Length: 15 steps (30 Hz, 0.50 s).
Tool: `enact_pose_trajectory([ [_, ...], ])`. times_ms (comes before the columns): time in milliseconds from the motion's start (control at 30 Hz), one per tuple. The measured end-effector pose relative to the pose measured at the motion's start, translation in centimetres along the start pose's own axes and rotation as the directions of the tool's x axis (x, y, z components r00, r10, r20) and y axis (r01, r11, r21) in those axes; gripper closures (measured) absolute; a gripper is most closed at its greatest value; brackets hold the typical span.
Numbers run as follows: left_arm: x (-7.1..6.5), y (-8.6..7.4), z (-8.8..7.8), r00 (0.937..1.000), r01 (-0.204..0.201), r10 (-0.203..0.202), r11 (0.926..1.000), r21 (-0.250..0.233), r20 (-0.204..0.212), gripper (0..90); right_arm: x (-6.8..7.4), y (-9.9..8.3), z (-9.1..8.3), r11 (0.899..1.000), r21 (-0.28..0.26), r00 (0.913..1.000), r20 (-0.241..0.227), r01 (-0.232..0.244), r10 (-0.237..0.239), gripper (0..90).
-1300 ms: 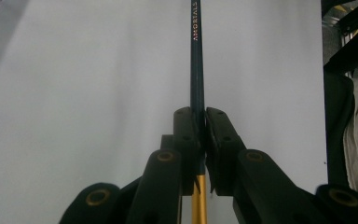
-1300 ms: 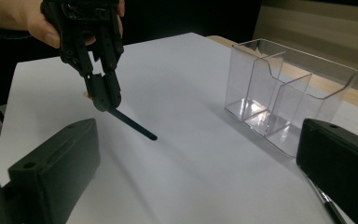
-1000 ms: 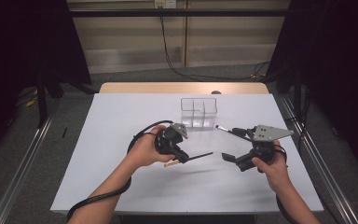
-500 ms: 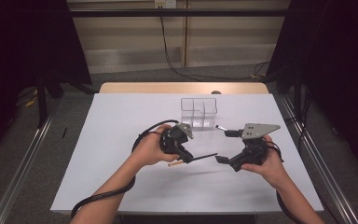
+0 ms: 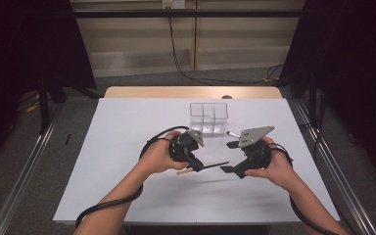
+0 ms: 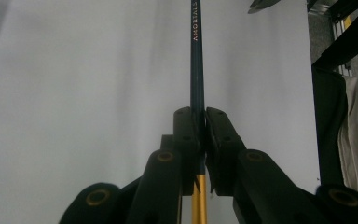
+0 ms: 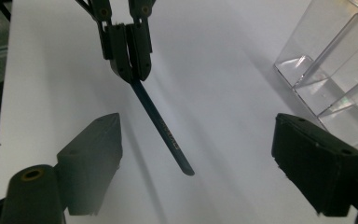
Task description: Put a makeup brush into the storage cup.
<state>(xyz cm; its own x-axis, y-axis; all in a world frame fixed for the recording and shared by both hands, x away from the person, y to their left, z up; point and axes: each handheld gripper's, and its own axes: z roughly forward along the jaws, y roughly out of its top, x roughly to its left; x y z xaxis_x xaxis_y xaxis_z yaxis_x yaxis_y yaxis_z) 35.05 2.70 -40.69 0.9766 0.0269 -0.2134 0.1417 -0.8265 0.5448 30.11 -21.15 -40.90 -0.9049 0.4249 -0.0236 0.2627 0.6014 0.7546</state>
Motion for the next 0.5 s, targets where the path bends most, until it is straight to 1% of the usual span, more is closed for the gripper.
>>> enact_pose_trajectory([
  [67,0.0,0.0,0.0,1.0000,0.001,-0.001,1.0000,0.004,0.000,83.6,-0.1,0.1,0.1,1.000,0.021,0.9998,-0.015,0.009,-0.009,23.6],
  [133,0.0,0.0,0.0,1.0000,-0.002,0.002,1.0000,0.009,0.005,83.7,-0.2,0.3,0.2,0.999,0.039,0.9996,-0.021,0.018,-0.017,26.1],
  [167,0.0,0.1,0.0,1.0000,-0.003,0.003,0.9999,0.011,0.007,83.6,-0.2,0.3,0.3,0.999,0.045,0.9991,-0.035,0.027,-0.025,28.4],
  [233,-0.1,0.1,0.0,0.9999,-0.006,0.006,1.0000,0.008,0.009,83.6,-0.2,0.5,0.4,0.997,0.061,0.9982,-0.048,0.038,-0.035,33.6],
  [300,-0.1,0.3,0.0,0.9999,-0.011,0.011,0.9999,0.011,0.011,83.6,-0.2,0.7,0.6,0.994,0.081,0.9959,-0.064,0.070,-0.065,37.6],
  [367,-0.2,0.4,0.1,0.9998,-0.011,0.011,0.9999,0.011,0.016,83.6,-0.2,0.9,0.8,0.993,0.088,0.9946,-0.073,0.079,-0.073,40.3],
  [433,-0.2,0.5,0.2,0.9995,-0.021,0.020,0.9997,0.013,0.022,83.6,-0.1,1.1,1.1,0.991,0.091,0.9921,-0.083,0.101,-0.094,43.7],
  [467,-0.2,0.6,0.2,0.9995,-0.024,0.024,0.9996,0.012,0.022,83.6,0.0,1.2,1.2,0.989,0.095,0.9909,-0.089,0.109,-0.101,47.1],
  [500,-0.2,0.7,0.2,0.9994,-0.023,0.023,0.9997,0.011,0.024,83.6,0.1,1.3,1.4,0.988,0.102,0.9881,-0.108,0.120,-0.109,49.9],
])
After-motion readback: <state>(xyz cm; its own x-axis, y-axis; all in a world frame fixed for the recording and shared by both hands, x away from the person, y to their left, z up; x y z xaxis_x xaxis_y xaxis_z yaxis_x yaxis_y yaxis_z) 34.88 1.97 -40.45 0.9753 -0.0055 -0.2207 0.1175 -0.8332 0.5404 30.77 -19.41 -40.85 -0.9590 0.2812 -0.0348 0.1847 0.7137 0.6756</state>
